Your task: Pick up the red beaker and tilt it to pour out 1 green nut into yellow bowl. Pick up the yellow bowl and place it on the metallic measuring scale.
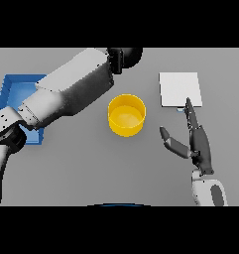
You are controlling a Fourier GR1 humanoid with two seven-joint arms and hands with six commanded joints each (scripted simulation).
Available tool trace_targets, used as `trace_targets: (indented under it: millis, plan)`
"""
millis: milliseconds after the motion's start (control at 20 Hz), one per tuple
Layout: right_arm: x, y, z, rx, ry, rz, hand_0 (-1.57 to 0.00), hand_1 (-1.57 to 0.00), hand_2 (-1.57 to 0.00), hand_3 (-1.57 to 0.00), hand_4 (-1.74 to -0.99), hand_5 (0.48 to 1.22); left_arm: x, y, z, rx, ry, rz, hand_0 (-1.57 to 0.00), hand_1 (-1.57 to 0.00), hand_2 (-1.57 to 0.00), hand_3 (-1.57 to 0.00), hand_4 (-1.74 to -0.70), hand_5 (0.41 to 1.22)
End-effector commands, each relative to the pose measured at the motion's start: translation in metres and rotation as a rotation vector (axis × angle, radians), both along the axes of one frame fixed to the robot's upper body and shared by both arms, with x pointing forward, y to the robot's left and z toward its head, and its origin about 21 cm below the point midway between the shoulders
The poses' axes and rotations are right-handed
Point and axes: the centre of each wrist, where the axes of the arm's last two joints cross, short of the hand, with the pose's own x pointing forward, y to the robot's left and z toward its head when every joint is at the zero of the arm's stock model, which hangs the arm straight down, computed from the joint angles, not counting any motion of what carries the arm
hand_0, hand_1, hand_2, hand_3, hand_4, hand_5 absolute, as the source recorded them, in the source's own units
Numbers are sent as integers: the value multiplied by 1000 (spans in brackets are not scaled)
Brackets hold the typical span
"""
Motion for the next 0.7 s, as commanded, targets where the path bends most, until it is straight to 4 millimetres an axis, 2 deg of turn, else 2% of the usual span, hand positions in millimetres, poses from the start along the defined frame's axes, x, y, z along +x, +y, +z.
trace_targets:
  millis: [0,150,250,300,400,500,600,650]
  plan:
    - [2,0,0,-2,1,-5,1,1,1,1,-1133,557,5,4,16,-31,-13,35,-1571,-1571,-1571,-1571,-1727,1221]
    - [3,3,1,18,5,20,1,1,1,1,-1128,554,22,27,67,-185,-82,99,-1571,-1571,-1571,-1571,-1720,1221]
    - [4,0,0,34,-1,40,1,1,1,1,-1105,559,31,46,101,-353,-111,222,-1571,-1571,-1571,-1571,-1725,1221]
    - [3,1,-2,22,-4,42,1,1,1,1,-1104,563,36,60,113,-452,-84,293,-1571,-1571,-1571,-1571,-1728,1221]
    - [3,1,-2,13,-10,56,1,1,1,1,-1104,576,46,102,137,-751,-10,460,-1571,-1571,-1571,-1515,-1733,1221]
    - [4,1,-2,24,0,57,1,1,1,1,-1114,578,54,152,149,-1035,70,595,-1571,-1571,-1571,-1507,-1736,1221]
    - [5,2,0,11,-6,67,1,1,1,1,-1121,588,58,198,143,-1274,147,685,-1571,-1571,-1571,-1530,-1738,1221]
    - [7,5,1,14,-15,70,1,1,1,1,-1118,595,59,224,133,-1385,173,726,-1571,-1571,-1571,-1538,-1738,1221]
